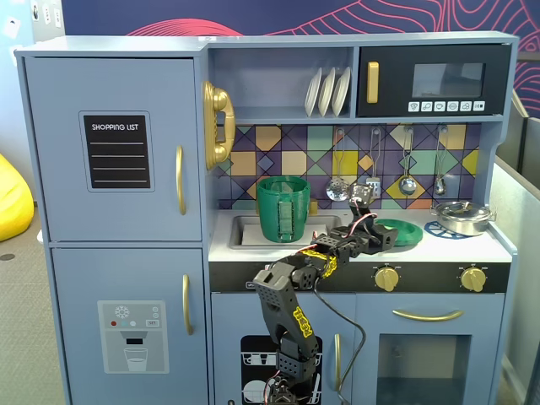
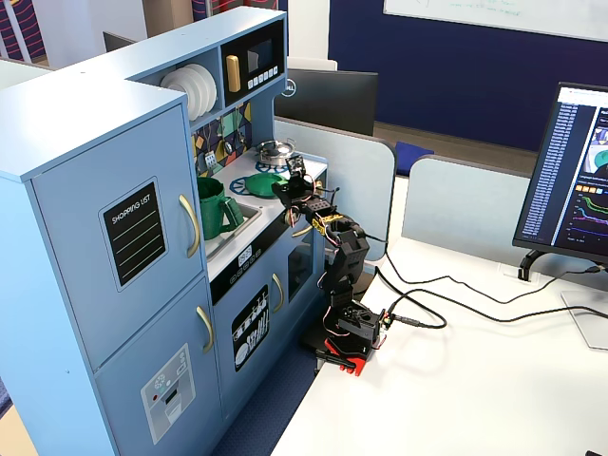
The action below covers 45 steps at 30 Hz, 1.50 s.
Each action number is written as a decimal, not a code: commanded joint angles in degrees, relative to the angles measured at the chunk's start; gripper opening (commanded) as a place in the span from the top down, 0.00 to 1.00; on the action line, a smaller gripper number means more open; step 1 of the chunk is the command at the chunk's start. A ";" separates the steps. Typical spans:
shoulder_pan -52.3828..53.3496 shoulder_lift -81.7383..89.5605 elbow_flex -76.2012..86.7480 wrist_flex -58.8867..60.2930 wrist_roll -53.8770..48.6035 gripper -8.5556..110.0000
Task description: Take off the lid from the green recipient and place it on the counter
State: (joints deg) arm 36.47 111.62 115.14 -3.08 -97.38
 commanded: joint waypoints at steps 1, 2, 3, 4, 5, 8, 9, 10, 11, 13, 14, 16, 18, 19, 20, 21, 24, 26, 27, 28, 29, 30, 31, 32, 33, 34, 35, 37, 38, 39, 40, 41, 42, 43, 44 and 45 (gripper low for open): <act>-0.44 -0.62 -1.85 -2.99 0.35 0.93; -0.70 -1.05 -2.29 -3.16 0.18 0.93; -0.97 -1.58 -2.64 -3.34 0.09 0.93; -1.14 -2.02 -2.99 -3.34 0.00 0.93; -1.32 -2.37 -3.25 -3.34 -0.18 0.93; -1.76 -2.90 -3.34 -3.34 -1.32 0.93; -1.85 -2.99 -3.34 -3.34 -1.76 0.92; -1.85 -2.99 -3.25 -3.34 -1.58 0.87; -1.76 -2.90 -3.25 -3.34 -0.79 0.81; -1.67 -2.81 -3.34 -3.25 0.18 0.71; -1.67 -2.64 -3.60 -3.25 0.26 0.67; -1.67 -2.11 -3.96 -2.90 0.79 0.63; -1.67 -0.97 -4.75 -2.02 1.58 0.61; -1.58 0.18 -5.01 -1.32 1.85 0.60; -1.58 1.85 -5.01 -0.53 2.02 0.60; -1.58 3.96 -4.75 0.62 2.29 0.60; -1.85 14.24 -2.99 11.34 2.90 0.60; -3.25 23.55 -0.18 21.27 3.25 0.60; -4.22 28.56 1.93 26.28 3.34 0.60; -5.45 33.66 3.87 31.64 3.25 0.61; -7.03 38.58 5.62 37.35 3.16 0.61; -8.79 43.15 7.56 42.54 2.29 0.61; -10.63 47.37 9.84 46.58 1.41 0.62; -12.48 51.06 11.95 50.54 1.32 0.62; -14.41 54.23 13.62 54.67 1.58 0.64; -16.52 56.87 15.03 58.71 2.02 0.65; -18.63 59.15 16.26 62.75 2.46 0.68; -21.80 62.05 19.86 68.12 3.69 0.72; -23.03 63.28 22.24 69.61 3.16 0.74; -24.43 64.25 24.70 70.05 2.37 0.77; -26.02 64.69 27.07 70.14 2.11 0.79; -27.60 64.78 29.09 70.14 2.64 0.81; -29.27 64.69 31.38 69.61 2.90 0.84; -31.03 64.60 33.66 68.55 3.78 0.86; -32.34 64.60 36.04 66.80 4.75 0.88; -33.31 64.95 38.58 64.69 5.27 0.89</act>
State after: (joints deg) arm 8.00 175.17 148.18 65.39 -93.96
